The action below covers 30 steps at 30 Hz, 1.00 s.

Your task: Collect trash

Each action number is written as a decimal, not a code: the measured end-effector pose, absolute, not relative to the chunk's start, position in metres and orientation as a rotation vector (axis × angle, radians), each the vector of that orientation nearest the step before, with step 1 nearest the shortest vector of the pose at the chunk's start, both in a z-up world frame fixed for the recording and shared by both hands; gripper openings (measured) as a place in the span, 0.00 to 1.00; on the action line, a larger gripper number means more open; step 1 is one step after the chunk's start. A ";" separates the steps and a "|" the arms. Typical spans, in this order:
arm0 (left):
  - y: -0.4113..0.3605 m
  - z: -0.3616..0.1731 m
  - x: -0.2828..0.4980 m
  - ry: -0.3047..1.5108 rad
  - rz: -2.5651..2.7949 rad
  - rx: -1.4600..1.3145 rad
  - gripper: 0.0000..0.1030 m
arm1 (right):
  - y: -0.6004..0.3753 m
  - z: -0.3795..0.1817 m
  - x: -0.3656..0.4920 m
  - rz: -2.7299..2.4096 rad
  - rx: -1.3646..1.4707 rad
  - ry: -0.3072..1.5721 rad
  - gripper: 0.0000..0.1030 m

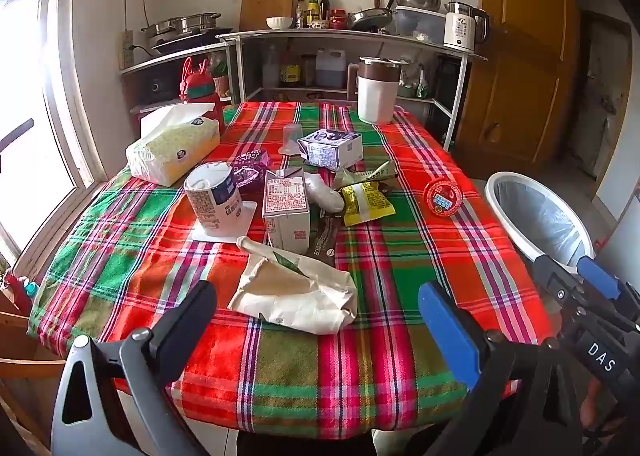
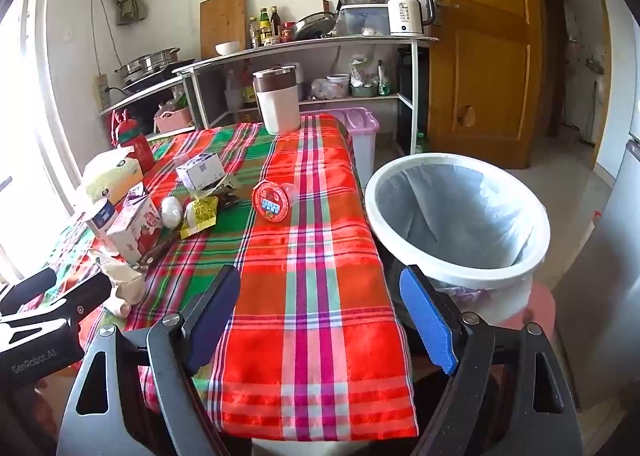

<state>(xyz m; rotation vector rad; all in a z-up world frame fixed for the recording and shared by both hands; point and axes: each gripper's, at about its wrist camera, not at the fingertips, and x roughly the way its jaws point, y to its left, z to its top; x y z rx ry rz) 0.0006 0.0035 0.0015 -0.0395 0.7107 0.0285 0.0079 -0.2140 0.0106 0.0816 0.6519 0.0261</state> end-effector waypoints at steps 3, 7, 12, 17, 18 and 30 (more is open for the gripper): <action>0.004 0.002 0.001 0.710 0.029 -0.038 0.99 | -0.214 0.011 0.008 0.027 0.082 0.653 0.80; 0.005 0.002 0.001 0.712 0.032 -0.043 0.99 | -0.213 0.010 0.008 0.029 0.079 0.654 0.80; 0.005 0.001 0.001 0.714 0.031 -0.044 0.99 | -0.212 0.010 0.008 0.026 0.082 0.655 0.80; 0.005 0.001 0.000 0.710 0.032 -0.047 0.99 | -0.211 0.010 0.007 0.028 0.082 0.653 0.80; 0.006 0.002 0.000 0.711 0.031 -0.047 0.99 | -0.212 0.010 0.007 0.028 0.083 0.653 0.80; 0.007 0.002 -0.002 0.708 0.035 -0.046 0.99 | -0.211 0.010 0.007 0.028 0.083 0.652 0.80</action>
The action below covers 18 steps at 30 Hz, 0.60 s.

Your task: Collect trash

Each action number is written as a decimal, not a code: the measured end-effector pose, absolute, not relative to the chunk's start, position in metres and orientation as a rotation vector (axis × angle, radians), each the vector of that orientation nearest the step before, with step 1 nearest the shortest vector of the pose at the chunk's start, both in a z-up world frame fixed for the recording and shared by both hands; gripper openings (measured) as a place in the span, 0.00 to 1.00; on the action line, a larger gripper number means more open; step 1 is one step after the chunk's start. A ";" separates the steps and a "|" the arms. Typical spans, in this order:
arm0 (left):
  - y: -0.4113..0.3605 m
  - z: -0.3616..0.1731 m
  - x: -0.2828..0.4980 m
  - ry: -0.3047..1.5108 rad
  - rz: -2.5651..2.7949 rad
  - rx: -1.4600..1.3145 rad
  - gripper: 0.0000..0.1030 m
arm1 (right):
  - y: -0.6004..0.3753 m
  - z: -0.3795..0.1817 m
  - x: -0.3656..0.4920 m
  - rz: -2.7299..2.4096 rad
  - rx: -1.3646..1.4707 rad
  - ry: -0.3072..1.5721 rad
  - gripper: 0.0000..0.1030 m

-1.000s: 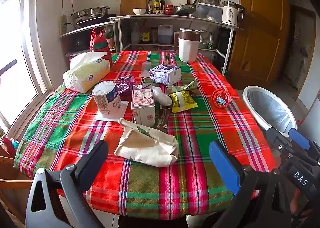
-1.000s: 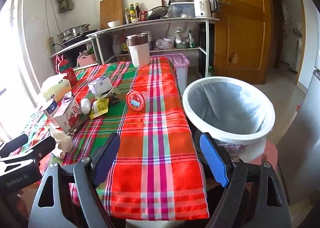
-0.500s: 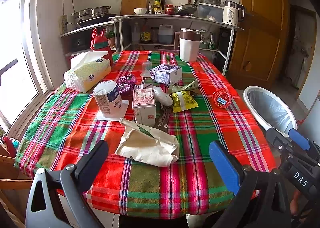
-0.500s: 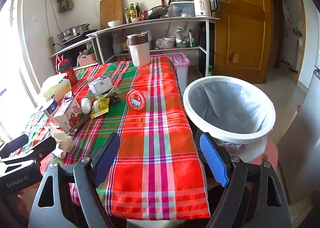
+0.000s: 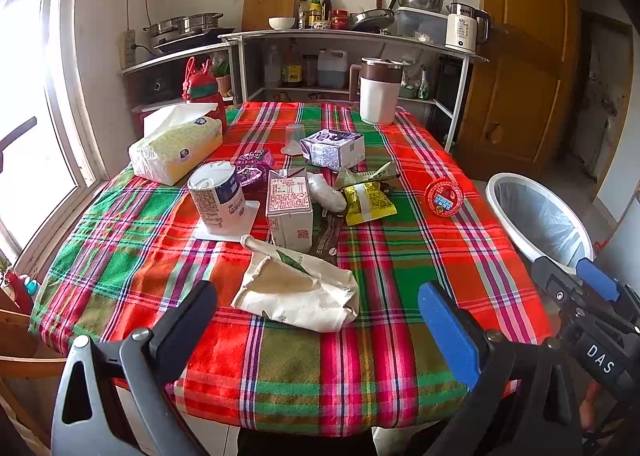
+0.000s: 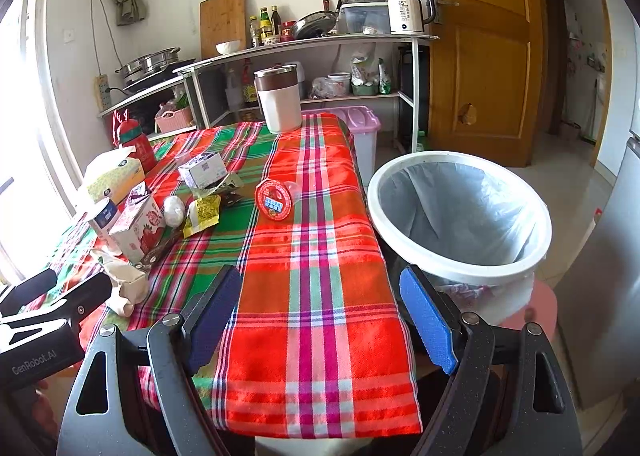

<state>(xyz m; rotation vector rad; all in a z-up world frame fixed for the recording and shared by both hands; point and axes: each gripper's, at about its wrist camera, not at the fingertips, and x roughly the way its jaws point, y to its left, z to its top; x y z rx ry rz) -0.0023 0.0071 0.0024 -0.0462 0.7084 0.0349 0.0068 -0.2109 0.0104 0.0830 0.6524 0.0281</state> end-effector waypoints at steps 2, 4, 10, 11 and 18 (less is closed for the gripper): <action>0.007 0.003 -0.002 0.709 0.033 -0.046 0.99 | -0.211 0.010 0.006 0.027 0.084 0.652 0.80; 0.007 0.003 -0.002 0.709 0.032 -0.047 0.99 | -0.210 0.011 0.006 0.026 0.085 0.651 0.80; 0.006 0.004 -0.003 0.708 0.033 -0.048 0.99 | -0.210 0.012 0.005 0.025 0.089 0.649 0.80; 0.006 0.004 -0.003 0.708 0.033 -0.047 0.99 | -0.211 0.012 0.005 0.026 0.088 0.649 0.80; 0.006 0.004 -0.003 0.708 0.032 -0.048 0.99 | -0.211 0.012 0.005 0.025 0.088 0.649 0.80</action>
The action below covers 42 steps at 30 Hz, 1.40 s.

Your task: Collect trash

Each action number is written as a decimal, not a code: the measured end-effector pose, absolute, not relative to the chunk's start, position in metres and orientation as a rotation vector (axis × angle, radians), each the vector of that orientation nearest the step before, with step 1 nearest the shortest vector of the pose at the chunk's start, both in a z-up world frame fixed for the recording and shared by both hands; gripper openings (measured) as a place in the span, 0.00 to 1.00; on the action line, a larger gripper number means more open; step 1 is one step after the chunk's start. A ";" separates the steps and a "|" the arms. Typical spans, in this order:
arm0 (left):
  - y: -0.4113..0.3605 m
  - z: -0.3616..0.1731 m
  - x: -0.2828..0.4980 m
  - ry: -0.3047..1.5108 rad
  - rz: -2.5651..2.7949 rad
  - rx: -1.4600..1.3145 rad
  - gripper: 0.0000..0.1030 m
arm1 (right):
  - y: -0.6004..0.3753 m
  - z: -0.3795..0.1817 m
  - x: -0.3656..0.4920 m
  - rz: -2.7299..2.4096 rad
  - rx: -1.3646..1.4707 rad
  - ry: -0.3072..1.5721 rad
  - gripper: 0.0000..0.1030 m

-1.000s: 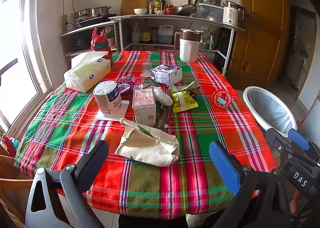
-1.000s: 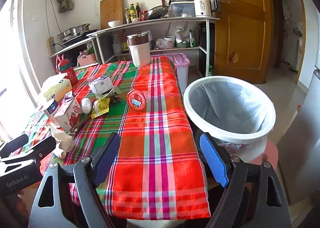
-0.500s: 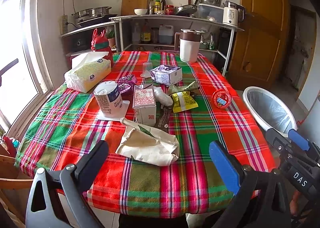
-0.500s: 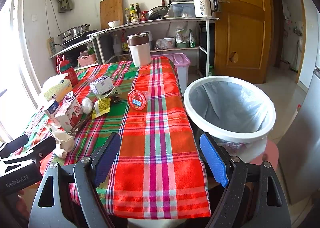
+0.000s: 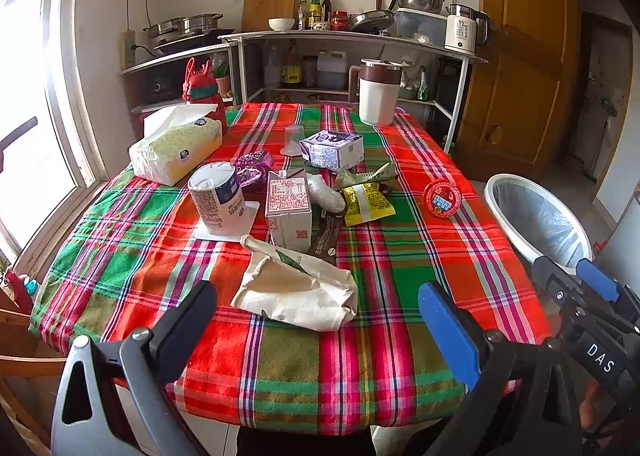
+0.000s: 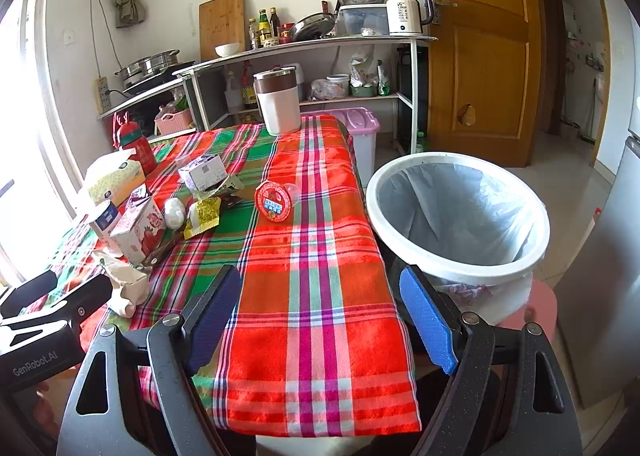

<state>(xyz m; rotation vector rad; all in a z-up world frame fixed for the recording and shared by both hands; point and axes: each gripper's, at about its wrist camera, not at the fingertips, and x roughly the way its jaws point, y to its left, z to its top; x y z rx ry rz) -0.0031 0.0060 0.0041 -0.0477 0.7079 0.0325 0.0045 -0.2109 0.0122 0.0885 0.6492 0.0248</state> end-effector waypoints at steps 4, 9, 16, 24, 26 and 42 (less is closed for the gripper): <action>0.006 0.005 -0.004 0.708 0.031 -0.047 0.99 | -0.211 0.012 0.005 0.025 0.088 0.648 0.80; 0.005 0.006 -0.004 0.708 0.032 -0.048 0.99 | -0.212 0.012 0.004 0.025 0.089 0.649 0.80; 0.005 0.006 -0.004 0.707 0.031 -0.048 0.99 | -0.211 0.013 0.004 0.025 0.089 0.649 0.80; 0.005 0.005 -0.003 0.706 0.032 -0.047 0.99 | -0.211 0.012 0.004 0.026 0.089 0.648 0.80; 0.005 0.005 -0.004 0.705 0.033 -0.047 0.99 | -0.211 0.012 0.004 0.025 0.090 0.648 0.80; 0.038 0.003 0.013 0.716 0.026 -0.095 0.99 | -0.216 0.005 0.031 0.051 0.093 0.634 0.80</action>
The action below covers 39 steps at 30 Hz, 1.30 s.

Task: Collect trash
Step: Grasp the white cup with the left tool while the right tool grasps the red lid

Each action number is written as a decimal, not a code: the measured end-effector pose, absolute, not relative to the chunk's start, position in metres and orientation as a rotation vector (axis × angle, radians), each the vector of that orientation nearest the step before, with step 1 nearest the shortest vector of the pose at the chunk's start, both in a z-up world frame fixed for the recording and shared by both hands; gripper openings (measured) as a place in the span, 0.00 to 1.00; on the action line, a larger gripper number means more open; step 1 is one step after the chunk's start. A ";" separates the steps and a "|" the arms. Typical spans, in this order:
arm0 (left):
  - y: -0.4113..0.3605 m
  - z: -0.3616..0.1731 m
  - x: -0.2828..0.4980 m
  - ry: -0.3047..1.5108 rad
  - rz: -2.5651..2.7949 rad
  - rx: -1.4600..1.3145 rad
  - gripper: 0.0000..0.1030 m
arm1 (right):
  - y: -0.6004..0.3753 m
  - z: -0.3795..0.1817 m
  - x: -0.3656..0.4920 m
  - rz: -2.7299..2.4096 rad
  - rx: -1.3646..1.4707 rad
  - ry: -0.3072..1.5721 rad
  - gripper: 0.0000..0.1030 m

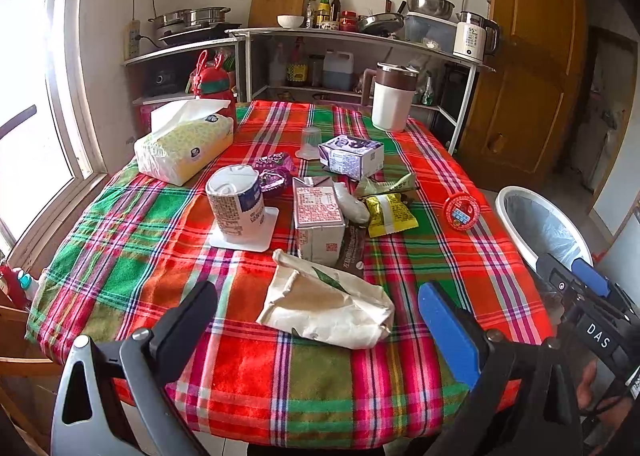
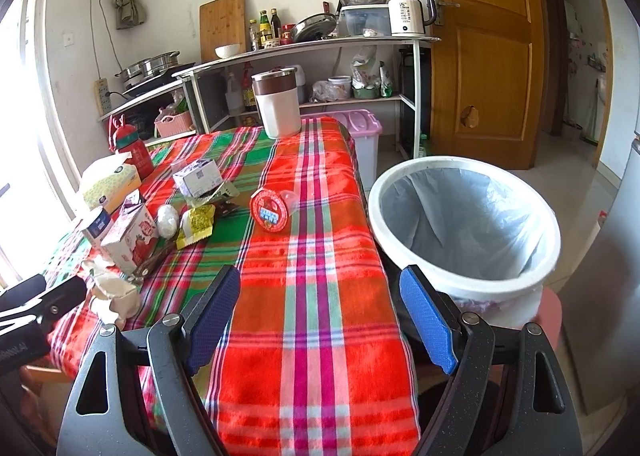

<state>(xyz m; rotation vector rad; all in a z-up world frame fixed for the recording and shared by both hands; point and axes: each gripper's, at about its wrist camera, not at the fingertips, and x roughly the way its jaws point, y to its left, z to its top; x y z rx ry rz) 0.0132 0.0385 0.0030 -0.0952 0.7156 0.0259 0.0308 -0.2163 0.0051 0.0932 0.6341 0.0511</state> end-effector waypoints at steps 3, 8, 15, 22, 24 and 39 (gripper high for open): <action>0.054 0.001 0.021 0.720 0.043 -0.116 0.99 | -0.216 0.003 0.045 0.084 0.102 0.646 0.80; 0.084 -0.001 0.033 0.729 0.062 -0.171 0.99 | -0.208 0.001 0.065 0.126 0.096 0.650 0.80; 0.112 -0.015 0.033 0.763 0.014 -0.234 0.99 | -0.200 -0.006 0.089 0.189 0.104 0.676 0.77; 0.129 -0.023 0.045 0.780 0.039 -0.269 0.99 | -0.198 -0.009 0.116 0.174 0.099 0.706 0.77; 0.131 -0.022 0.052 0.774 0.048 -0.261 0.99 | -0.196 -0.010 0.124 0.174 0.097 0.722 0.77; 0.142 -0.030 0.107 0.806 0.027 -0.292 0.88 | -0.178 -0.019 0.167 0.158 0.061 0.799 0.76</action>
